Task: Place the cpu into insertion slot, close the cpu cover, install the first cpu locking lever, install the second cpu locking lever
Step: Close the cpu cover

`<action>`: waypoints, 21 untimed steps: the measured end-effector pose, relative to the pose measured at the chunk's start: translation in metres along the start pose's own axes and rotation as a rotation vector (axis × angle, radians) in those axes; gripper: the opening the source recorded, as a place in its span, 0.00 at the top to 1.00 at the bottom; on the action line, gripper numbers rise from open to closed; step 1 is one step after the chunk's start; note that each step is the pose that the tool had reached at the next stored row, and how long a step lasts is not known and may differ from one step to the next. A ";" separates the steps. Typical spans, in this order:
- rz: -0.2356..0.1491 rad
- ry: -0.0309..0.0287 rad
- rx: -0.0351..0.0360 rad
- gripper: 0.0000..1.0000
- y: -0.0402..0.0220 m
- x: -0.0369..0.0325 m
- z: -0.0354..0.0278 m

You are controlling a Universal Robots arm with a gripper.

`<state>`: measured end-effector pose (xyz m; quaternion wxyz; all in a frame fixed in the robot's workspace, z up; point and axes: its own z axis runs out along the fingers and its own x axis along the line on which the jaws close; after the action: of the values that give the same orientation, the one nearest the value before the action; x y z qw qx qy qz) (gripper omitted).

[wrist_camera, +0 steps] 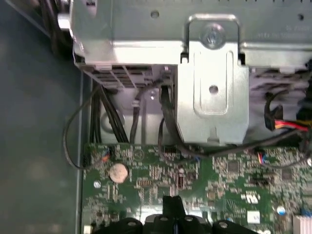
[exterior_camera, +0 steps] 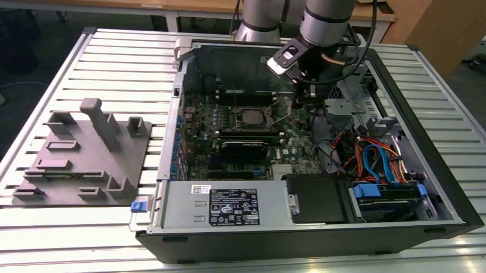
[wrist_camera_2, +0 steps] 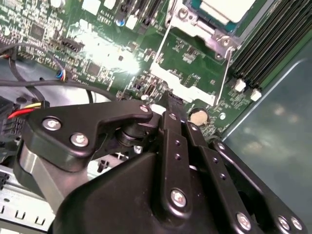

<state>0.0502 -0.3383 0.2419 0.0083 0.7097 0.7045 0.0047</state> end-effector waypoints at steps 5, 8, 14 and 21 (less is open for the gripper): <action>0.003 0.0001 -0.0001 0.90 -0.0068 0.0010 0.0001; 0.003 0.0001 0.0000 0.90 -0.0074 0.0010 0.0001; 0.003 0.0001 0.0000 0.90 -0.0088 0.0010 0.0001; 0.003 0.0001 0.0000 0.90 -0.0107 0.0010 0.0001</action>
<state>0.0395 -0.3372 0.2416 0.0082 0.7106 0.7035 0.0048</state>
